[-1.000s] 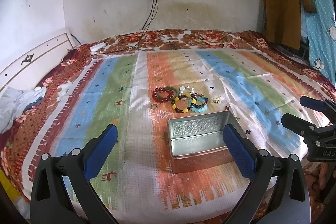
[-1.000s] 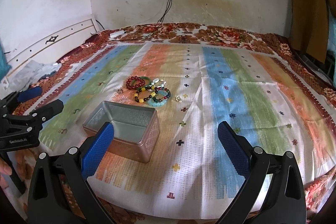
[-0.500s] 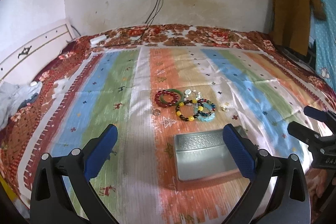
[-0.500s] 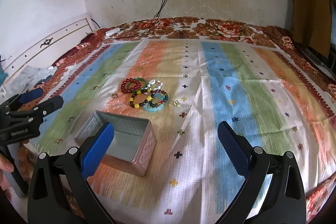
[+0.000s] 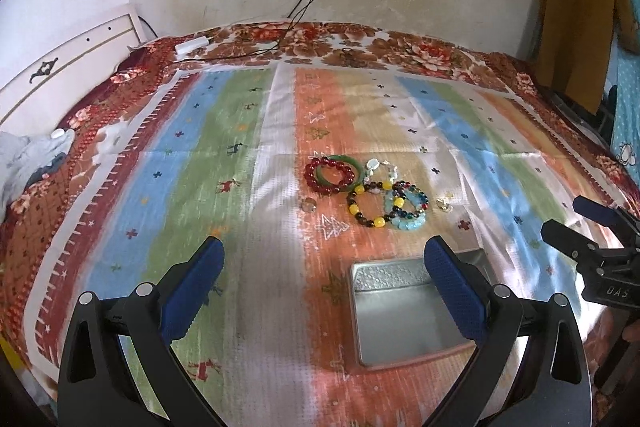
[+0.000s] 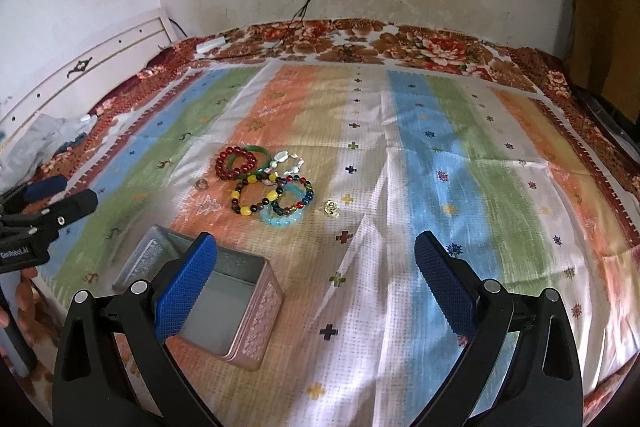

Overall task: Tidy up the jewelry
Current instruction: 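Lower the left tool over the silver ring while the right tool lowers over the gold charm ring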

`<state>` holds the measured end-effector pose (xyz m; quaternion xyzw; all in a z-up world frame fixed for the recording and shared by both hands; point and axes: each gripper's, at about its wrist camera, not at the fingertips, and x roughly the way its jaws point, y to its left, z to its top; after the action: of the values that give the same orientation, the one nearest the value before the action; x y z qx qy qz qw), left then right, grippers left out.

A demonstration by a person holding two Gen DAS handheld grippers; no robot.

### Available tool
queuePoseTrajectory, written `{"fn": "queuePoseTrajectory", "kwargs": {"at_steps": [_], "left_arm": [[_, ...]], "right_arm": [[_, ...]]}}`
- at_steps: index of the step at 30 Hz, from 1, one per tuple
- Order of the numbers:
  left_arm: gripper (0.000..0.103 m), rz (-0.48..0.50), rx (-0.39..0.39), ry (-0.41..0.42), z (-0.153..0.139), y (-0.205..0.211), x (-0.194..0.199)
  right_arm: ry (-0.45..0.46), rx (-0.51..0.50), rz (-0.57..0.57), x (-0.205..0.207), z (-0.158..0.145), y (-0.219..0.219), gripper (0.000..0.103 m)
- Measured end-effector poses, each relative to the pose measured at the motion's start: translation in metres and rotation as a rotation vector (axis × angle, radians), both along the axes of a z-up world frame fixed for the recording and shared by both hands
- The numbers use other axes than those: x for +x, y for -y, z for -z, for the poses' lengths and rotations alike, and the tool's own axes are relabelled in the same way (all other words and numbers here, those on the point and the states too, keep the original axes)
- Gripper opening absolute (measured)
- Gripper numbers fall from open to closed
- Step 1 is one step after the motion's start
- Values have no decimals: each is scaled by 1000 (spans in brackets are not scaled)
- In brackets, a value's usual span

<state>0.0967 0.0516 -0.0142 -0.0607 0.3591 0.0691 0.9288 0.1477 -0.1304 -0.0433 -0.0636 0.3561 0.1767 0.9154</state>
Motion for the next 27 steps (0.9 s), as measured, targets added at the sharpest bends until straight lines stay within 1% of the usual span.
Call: {"fn": "queuePoseTrajectory", "kwargs": {"at_steps": [3, 8, 15, 19, 21, 22, 27], "left_arm": [[98, 7, 16, -12, 2, 0, 9], [98, 24, 29, -56, 8, -2, 29], [98, 22, -10, -122, 15, -12, 54], [98, 27, -5, -142, 20, -13, 64], [98, 25, -7, -153, 22, -15, 68], [98, 23, -8, -161, 23, -16, 72], [98, 17, -8, -190, 29, -19, 85]], "right_arm": [[-26, -7, 3, 9, 3, 0, 101], [-72, -4, 10, 23, 8, 2, 101], [-124, -3, 18, 44, 14, 1, 101], [-166, 11, 17, 57, 19, 1, 101], [-201, 23, 26, 64, 24, 2, 101], [-216, 21, 32, 69, 26, 2, 101], [-231, -13, 41, 81, 33, -3, 101]]}}
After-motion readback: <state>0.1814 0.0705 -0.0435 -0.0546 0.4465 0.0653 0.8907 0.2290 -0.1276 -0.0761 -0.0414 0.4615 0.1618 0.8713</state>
